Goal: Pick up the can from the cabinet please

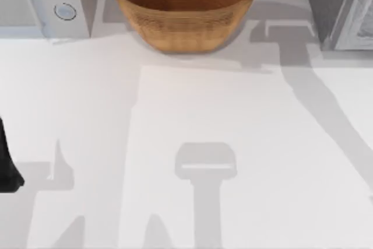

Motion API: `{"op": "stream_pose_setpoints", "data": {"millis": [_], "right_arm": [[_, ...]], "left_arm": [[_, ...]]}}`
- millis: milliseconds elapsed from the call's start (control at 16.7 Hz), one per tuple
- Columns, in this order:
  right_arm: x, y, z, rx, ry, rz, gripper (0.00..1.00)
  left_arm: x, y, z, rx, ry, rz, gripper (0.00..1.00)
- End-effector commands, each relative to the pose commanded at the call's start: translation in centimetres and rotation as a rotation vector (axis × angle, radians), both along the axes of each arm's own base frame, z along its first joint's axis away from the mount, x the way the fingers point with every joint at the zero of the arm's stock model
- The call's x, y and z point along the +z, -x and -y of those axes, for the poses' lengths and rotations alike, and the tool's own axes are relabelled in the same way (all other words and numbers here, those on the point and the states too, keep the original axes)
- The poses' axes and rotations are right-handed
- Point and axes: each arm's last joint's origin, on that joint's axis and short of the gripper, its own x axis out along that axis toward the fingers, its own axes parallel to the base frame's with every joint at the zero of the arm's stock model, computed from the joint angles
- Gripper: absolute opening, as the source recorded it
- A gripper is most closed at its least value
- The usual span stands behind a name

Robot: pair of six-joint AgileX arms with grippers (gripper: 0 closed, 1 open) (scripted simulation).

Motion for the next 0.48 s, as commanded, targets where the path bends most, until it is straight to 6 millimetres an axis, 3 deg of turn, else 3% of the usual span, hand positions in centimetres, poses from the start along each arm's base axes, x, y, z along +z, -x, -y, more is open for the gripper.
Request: {"op": "stream_pose_setpoints", "data": {"millis": [300, 480], "right_arm": [[0.1, 0.0, 0.1, -0.001, -0.001, 0.002, 1.00], [0.2, -1.8, -0.1, 0.000, 0.000, 0.000, 1.00]], "left_arm": [[0.0, 0.0, 0.0, 0.000, 0.000, 0.000, 1.00], [0.0, 0.0, 0.0, 0.000, 0.000, 0.000, 1.00]]}}
